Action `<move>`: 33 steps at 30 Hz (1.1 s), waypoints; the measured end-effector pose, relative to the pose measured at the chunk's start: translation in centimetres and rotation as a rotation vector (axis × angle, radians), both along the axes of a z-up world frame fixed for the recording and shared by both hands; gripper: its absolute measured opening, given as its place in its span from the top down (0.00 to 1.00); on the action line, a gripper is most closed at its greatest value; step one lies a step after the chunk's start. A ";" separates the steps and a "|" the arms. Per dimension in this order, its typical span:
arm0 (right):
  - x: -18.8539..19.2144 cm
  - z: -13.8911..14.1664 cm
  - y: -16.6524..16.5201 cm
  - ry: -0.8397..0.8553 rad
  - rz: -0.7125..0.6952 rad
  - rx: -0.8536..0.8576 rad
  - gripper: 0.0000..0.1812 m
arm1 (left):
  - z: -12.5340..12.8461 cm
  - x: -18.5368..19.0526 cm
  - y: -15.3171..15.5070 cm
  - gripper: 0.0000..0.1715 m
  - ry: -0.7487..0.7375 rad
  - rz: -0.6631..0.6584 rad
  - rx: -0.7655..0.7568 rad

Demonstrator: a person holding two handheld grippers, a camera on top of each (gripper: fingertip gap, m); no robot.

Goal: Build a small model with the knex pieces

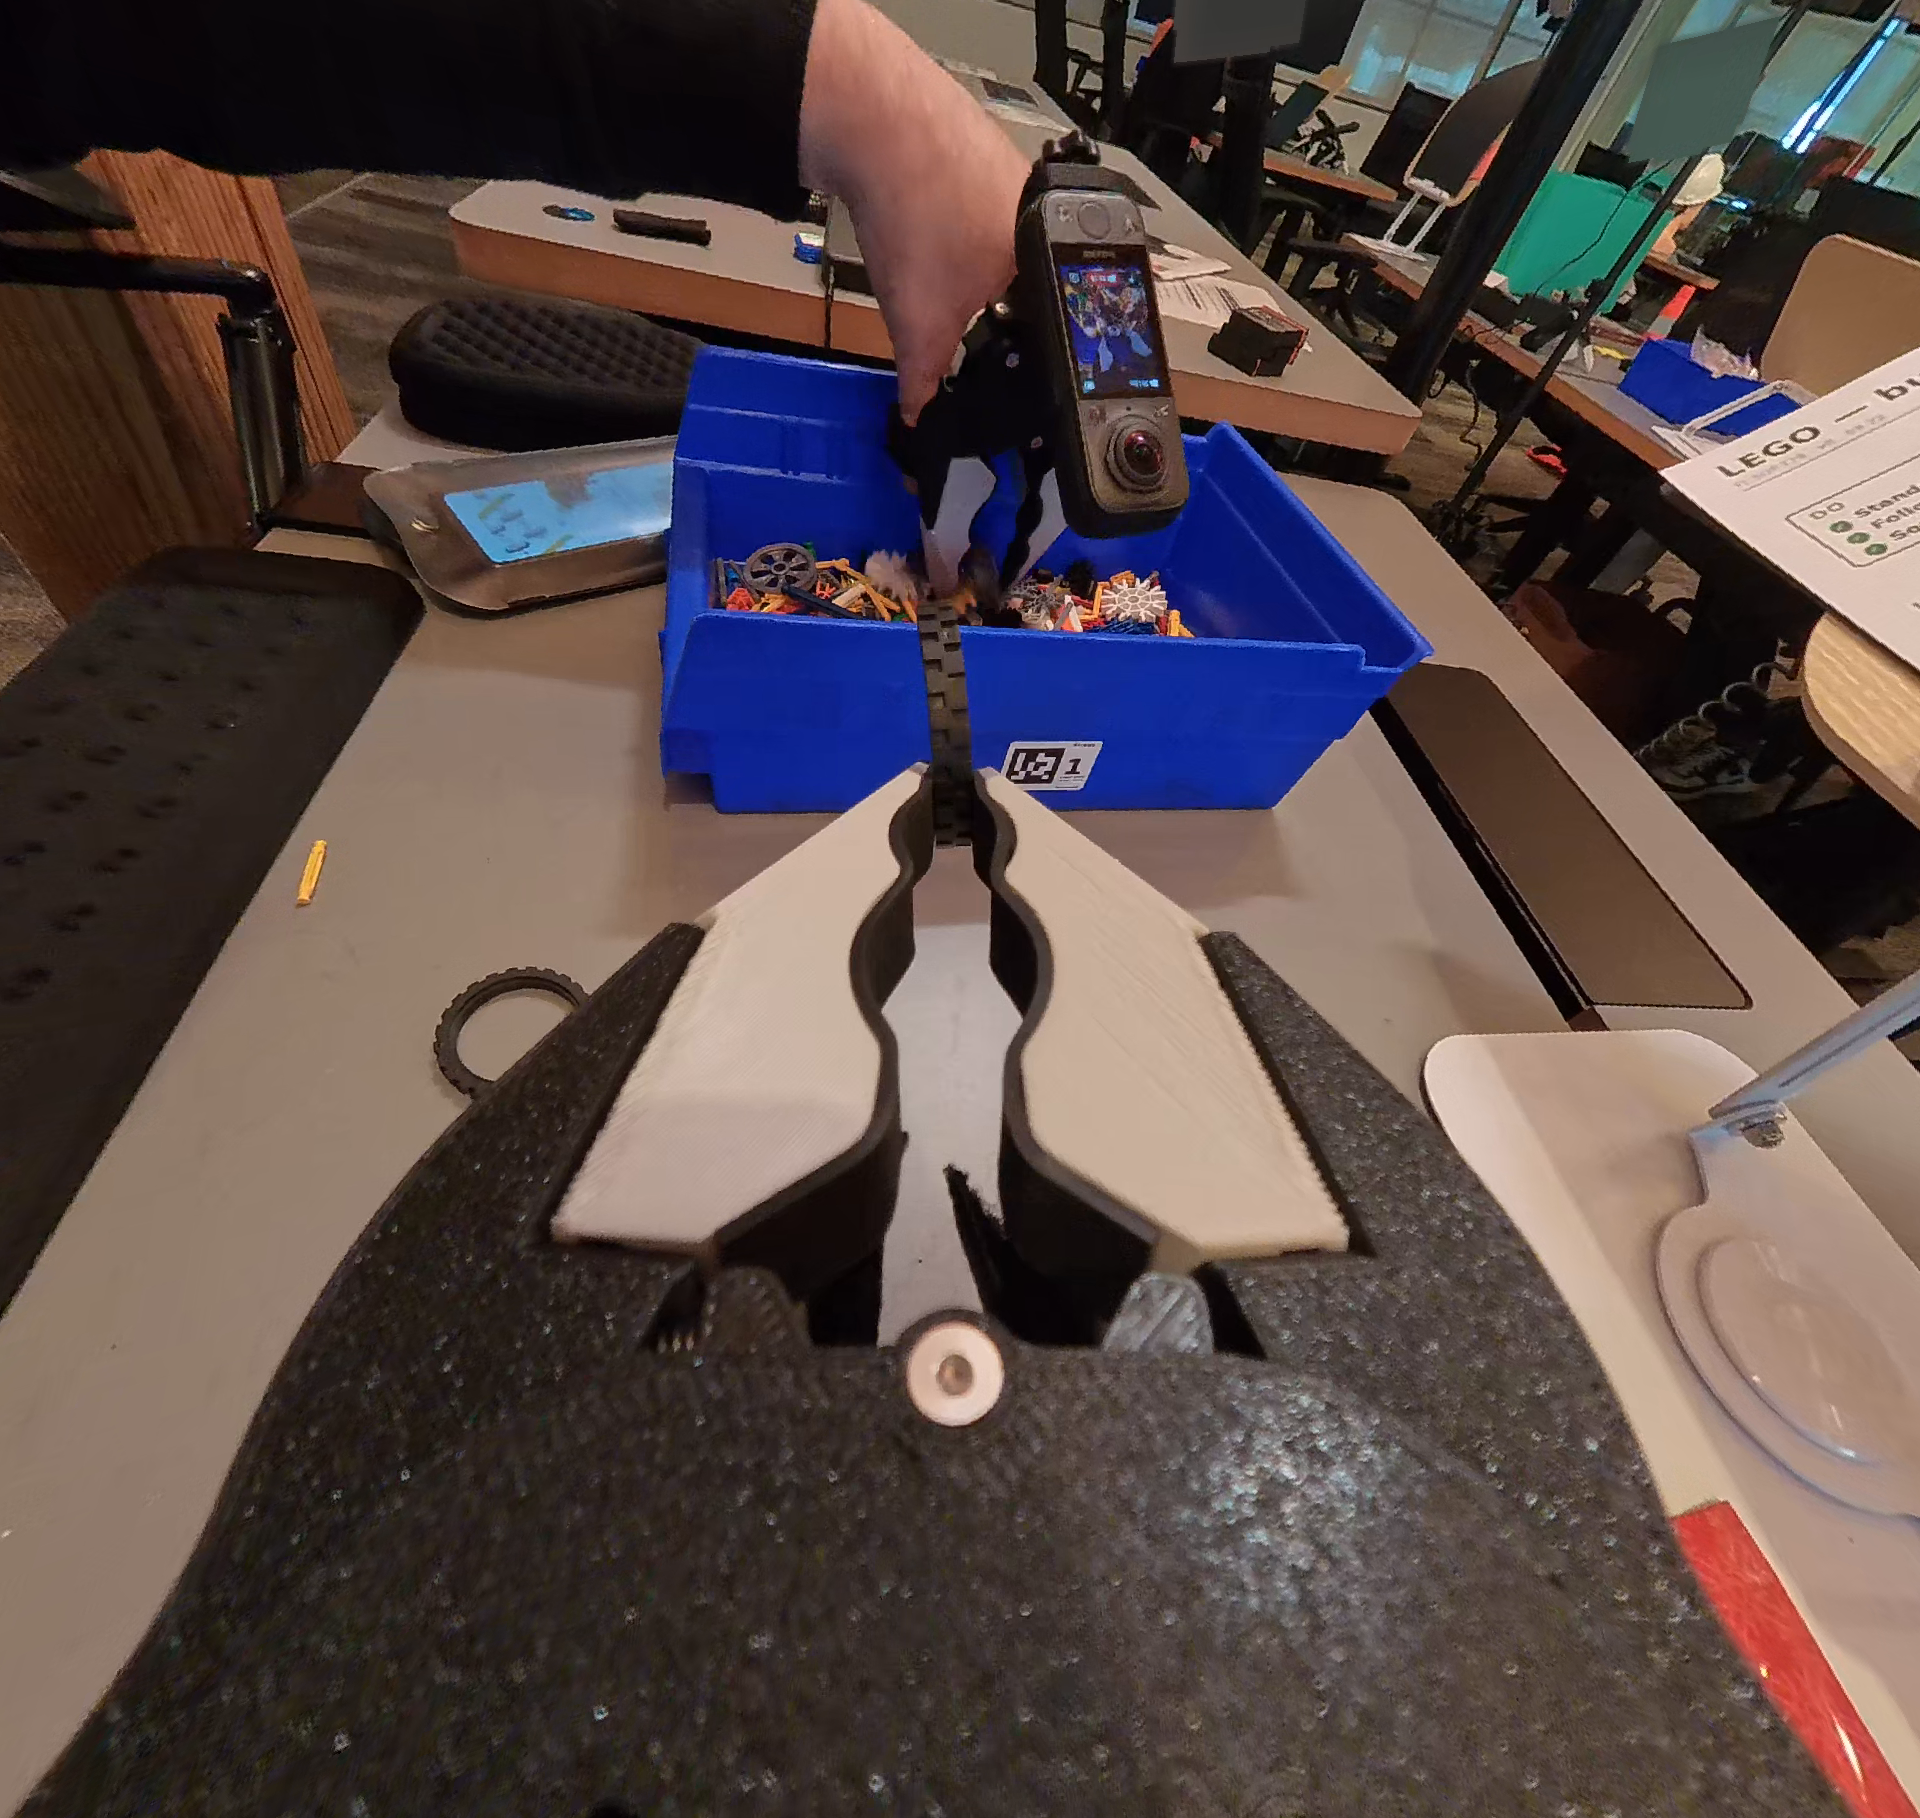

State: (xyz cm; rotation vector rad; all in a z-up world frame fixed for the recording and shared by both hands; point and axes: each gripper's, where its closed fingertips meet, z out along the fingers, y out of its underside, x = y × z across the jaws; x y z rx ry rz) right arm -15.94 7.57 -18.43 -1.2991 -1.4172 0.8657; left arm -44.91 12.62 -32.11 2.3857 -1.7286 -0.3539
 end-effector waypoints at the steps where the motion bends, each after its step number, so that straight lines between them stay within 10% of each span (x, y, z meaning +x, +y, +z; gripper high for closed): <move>1: 0.0 0.0 0.0 0.000 0.000 -0.001 0.97 | 0.1 0.0 0.0 0.86 -0.002 0.004 -0.003; 15: 0.4 0.1 0.2 -0.001 0.002 -0.005 0.97 | 2.1 1.6 -0.3 0.84 -0.133 0.043 0.005; 23: 0.5 0.2 0.2 0.000 0.003 -0.002 0.97 | 1.6 2.3 -0.2 0.99 -0.157 0.002 0.034; 29: 0.7 0.1 0.4 -0.002 0.000 -0.006 0.97 | 1.7 3.5 0.4 0.73 -0.179 -0.024 0.098; 33: 0.7 0.1 0.4 -0.002 0.000 -0.006 0.97 | 0.6 3.9 -0.3 0.82 -0.158 -0.070 0.078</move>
